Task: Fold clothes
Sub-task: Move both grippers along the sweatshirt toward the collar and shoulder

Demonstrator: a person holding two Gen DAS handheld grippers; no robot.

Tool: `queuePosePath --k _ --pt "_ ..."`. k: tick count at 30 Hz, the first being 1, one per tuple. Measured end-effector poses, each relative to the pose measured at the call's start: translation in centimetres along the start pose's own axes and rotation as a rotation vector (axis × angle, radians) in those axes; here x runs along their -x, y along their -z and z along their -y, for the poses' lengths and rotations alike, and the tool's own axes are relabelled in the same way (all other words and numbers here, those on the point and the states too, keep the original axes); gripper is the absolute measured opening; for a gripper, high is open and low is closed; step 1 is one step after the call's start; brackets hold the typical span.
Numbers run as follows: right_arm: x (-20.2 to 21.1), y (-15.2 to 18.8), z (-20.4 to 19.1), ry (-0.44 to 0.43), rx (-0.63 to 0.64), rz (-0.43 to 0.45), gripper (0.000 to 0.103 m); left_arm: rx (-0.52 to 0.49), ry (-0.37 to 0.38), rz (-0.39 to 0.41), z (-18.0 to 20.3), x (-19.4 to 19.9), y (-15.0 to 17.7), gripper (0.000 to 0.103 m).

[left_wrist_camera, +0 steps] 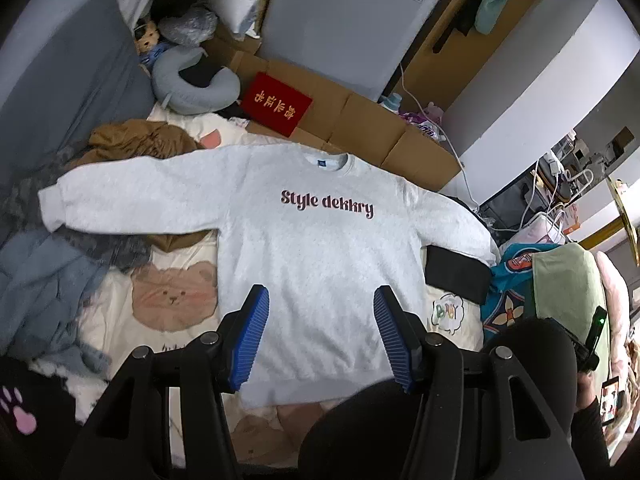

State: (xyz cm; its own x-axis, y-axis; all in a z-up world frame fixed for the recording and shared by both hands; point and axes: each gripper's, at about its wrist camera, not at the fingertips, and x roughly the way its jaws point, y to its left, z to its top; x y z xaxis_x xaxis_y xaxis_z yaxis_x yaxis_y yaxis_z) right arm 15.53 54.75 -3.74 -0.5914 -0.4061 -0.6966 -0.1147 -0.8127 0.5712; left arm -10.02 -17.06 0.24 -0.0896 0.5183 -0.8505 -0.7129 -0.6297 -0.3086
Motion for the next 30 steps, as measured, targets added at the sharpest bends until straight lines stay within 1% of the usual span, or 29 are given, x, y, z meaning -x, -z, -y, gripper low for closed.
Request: queuePosePath --k 7,10,16,18,21,25,27,30 --pt "-1.6 -0.9 2.7 0.053 -0.053 0.017 0.053 -0.049 0.008 -0.028 2.0 -3.6 -4.3 0.055" --pt "-2.5 -1.3 3.7 0.075 -0.069 0.023 0.053 -0.086 0.0 -0.064 3.1 -6.2 -6.0 0.055" --pt "-5.4 -1.9 5.2 0.116 -0.12 0.022 0.053 -0.139 0.025 -0.13 4.7 -12.3 -9.4 0.055" --pt "-6.7 -2.2 5.6 0.133 -0.136 0.022 0.053 -0.168 0.031 -0.153 5.5 -15.2 -10.7 0.055" --pt "-8.6 -2.8 6.2 0.165 -0.15 0.021 0.053 -0.197 0.054 -0.167 6.3 -19.1 -12.7 0.055" --pt "-11.8 -3.8 7.5 0.206 -0.189 0.024 0.053 -0.27 0.058 -0.185 7.5 -24.3 -15.2 0.055" --pt "-13.6 -4.3 8.1 0.234 -0.211 0.021 0.053 -0.327 0.068 -0.182 8.6 -26.9 -16.3 0.055" --pt "-16.1 -5.1 8.6 0.259 -0.232 0.033 0.053 -0.357 0.092 -0.196 9.5 -30.4 -17.5 0.055"
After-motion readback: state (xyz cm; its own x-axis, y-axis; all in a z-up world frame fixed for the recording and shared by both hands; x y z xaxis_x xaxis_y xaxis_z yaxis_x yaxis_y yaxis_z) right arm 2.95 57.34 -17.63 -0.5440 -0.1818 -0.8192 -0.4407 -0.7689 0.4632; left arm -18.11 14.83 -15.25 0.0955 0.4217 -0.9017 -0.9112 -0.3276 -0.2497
